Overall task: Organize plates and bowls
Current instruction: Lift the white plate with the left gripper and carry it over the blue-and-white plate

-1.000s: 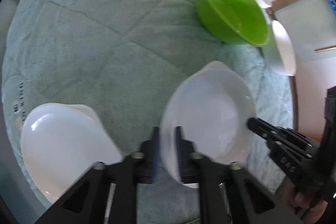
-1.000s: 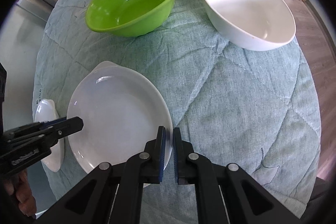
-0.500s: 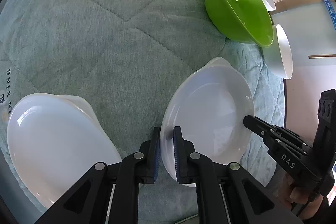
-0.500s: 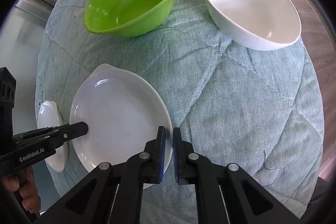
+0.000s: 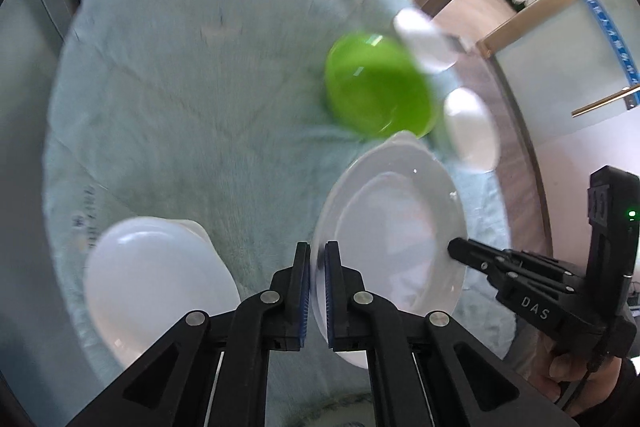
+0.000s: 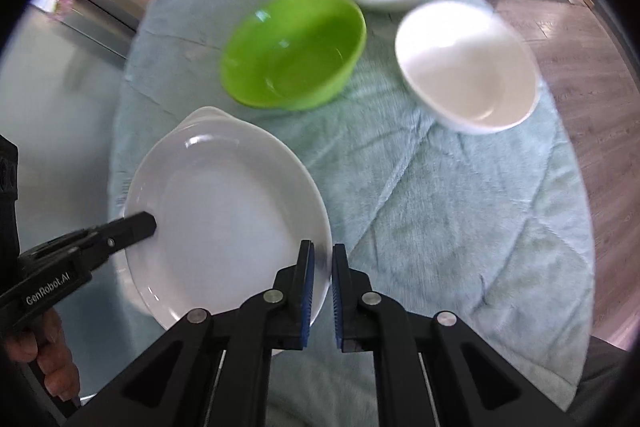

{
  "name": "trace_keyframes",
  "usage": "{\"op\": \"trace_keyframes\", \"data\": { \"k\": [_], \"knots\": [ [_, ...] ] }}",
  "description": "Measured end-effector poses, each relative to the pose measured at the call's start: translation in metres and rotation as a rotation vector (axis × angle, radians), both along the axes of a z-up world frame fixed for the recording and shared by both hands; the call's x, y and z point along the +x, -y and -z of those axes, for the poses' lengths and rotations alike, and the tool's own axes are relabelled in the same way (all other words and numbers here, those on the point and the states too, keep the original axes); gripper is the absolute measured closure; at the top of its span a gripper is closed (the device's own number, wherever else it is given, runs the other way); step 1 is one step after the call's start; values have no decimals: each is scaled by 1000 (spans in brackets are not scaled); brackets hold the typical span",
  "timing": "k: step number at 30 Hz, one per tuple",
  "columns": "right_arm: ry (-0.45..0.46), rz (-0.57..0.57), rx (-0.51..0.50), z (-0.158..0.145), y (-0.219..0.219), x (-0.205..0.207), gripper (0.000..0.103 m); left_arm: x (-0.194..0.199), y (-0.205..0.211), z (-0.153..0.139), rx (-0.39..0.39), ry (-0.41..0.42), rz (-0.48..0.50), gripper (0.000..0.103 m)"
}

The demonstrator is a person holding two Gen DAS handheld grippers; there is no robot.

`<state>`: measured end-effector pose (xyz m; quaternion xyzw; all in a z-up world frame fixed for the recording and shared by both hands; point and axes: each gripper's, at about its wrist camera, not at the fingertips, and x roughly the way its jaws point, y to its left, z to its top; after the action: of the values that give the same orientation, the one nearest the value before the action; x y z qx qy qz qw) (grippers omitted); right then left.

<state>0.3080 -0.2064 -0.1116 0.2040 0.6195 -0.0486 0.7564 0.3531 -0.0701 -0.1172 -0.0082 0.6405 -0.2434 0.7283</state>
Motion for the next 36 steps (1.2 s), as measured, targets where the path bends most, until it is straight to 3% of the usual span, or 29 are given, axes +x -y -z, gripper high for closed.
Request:
{"op": "trace_keyframes", "data": {
  "k": [4,8,11,15,19,25,31,36],
  "knots": [
    [70,-17,0,-51,-7,-19,96,-26,-8,-59,-7,73,-7,101],
    [117,-38,25,-94,-15,-51,97,-68,-25,-97,-24,82,-39,101],
    [139,-67,38,-118,-25,-78,98,-106,-41,-117,-13,90,-58,101],
    [131,-118,48,-125,-42,-108,98,-155,-64,-129,5,83,-96,101],
    [93,-170,57,-114,-58,-137,98,-196,-80,-122,18,51,-123,101],
    [29,-191,67,-84,-64,-167,98,-247,-92,-84,14,-36,-152,101],
    [-60,-191,53,-43,-70,-187,97,-266,-92,-35,37,-98,-165,101],
    [-95,-174,48,-12,-76,-193,97,-265,-104,10,8,-169,-211,101]
  ]
}}
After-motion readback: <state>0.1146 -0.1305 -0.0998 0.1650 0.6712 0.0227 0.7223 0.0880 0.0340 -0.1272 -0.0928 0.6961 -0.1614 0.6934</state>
